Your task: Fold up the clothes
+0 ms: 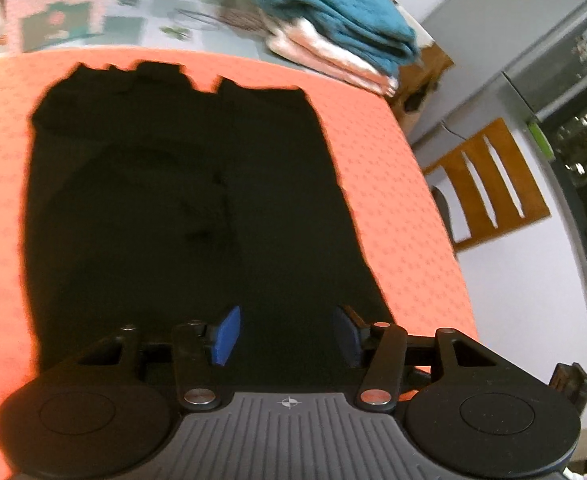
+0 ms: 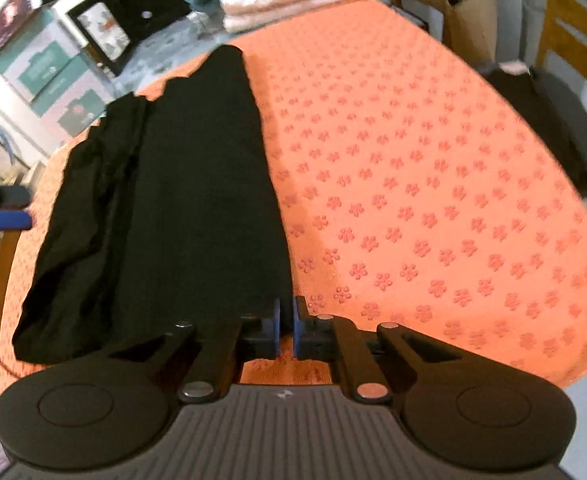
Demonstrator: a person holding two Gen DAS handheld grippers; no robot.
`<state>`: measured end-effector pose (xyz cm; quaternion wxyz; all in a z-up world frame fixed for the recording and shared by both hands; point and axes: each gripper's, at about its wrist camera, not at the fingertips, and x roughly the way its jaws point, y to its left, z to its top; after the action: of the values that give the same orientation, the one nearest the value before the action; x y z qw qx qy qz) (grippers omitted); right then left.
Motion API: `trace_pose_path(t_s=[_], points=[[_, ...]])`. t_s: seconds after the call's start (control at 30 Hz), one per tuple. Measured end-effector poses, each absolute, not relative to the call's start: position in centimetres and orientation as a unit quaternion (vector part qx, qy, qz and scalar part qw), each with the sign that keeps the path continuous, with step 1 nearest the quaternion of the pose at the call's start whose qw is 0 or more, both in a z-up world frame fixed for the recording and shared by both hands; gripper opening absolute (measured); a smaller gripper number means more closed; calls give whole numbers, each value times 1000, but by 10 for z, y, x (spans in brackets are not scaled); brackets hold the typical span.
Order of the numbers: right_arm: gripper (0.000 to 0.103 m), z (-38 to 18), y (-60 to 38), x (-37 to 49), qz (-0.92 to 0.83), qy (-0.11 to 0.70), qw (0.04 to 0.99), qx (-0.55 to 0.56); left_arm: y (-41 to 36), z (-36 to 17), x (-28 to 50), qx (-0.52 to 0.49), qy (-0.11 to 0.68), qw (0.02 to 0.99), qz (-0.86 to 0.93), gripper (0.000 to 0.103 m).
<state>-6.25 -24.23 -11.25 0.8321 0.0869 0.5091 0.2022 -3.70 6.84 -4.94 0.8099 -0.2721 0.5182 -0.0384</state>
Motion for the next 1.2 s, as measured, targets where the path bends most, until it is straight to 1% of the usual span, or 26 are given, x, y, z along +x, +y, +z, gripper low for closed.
trace_pose_path(t_s=[0.33,0.53,0.6,0.63,0.67,0.7,0.73,0.77,0.8,0.93,1.03,1.2], points=[[7,-63,-213,-58,333,453,827,12,-8,-68,-1,-292,560,770,-88,58],[7,-47,-196,-55,404,430,806,-40,-19,-85,12,-325,577,746,-71,58],[7,-44,-192,-53,421,425,799,-56,-21,-89,14,-326,582,742,-65,55],[7,-43,-190,-52,429,423,796,-63,-20,-91,14,-328,585,740,-61,54],[7,-41,-190,-51,436,423,792,-68,-20,-94,14,-330,587,737,-56,42],[7,-41,-190,-49,441,424,788,-73,-19,-96,14,-332,589,735,-52,28],[7,-40,-189,-47,446,424,785,-79,-18,-99,14,-333,590,734,-46,22],[7,-39,-188,-45,450,424,781,-85,-17,-99,14,-336,588,734,-44,13],[7,-38,-188,-43,456,424,777,-90,-16,-100,14,-342,584,735,-43,9],[8,-33,-194,-29,482,425,759,-106,-14,-95,10,-343,571,744,-44,8],[9,-23,-208,-8,506,432,740,-98,-13,-89,7,-332,562,757,-40,8],[12,-7,-235,39,492,432,753,-68,0,-82,-4,-339,547,764,-31,8]])
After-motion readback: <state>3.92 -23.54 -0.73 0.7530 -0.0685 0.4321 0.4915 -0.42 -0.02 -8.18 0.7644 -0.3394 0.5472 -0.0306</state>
